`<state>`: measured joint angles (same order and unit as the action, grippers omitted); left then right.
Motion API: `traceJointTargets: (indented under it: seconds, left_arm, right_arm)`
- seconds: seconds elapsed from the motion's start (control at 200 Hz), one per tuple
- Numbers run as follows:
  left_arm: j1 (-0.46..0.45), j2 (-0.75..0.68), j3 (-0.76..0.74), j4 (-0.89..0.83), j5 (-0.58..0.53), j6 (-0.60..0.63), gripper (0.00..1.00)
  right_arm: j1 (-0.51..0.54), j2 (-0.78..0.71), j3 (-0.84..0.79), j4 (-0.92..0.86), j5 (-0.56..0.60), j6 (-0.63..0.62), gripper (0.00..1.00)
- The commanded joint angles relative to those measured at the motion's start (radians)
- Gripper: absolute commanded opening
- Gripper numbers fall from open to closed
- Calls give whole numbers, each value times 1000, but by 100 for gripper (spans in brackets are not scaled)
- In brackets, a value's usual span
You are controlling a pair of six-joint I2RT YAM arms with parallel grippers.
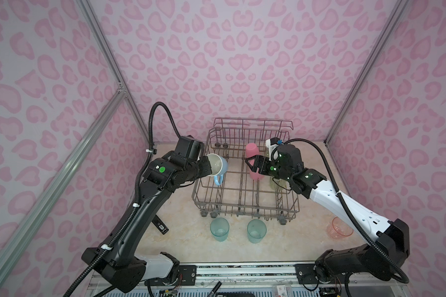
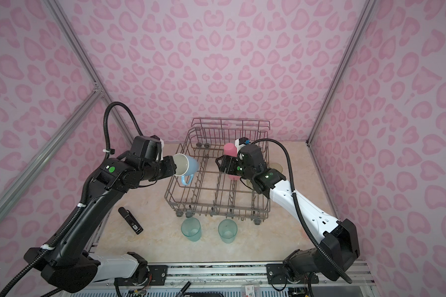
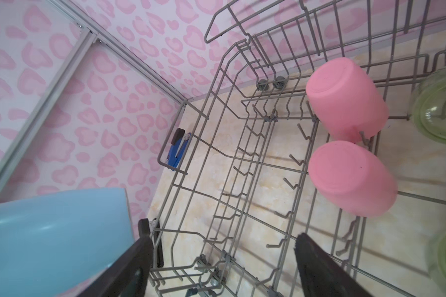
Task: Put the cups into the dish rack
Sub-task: 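Lift the light blue mug over the rack with left gripper while right gripper rises, then close right gripper on the handle of the light blue mug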
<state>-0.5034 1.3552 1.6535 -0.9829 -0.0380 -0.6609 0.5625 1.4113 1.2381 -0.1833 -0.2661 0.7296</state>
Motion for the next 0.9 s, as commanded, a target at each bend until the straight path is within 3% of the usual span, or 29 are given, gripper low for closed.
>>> traceJointTargets:
  seconds: [0.0, 0.365, 0.895]
  left_arm:
    - [30, 41, 12, 238, 179, -29, 3]
    - [82, 110, -93, 642, 333, -312, 3]
    - [92, 112, -265, 945, 349, -577, 3]
  right_arm:
    - [-21, 7, -19, 144, -68, 175, 86]
    - [-34, -8, -109, 380, 2, 473, 82]
    - [-39, 4, -219, 708, -13, 777, 72]
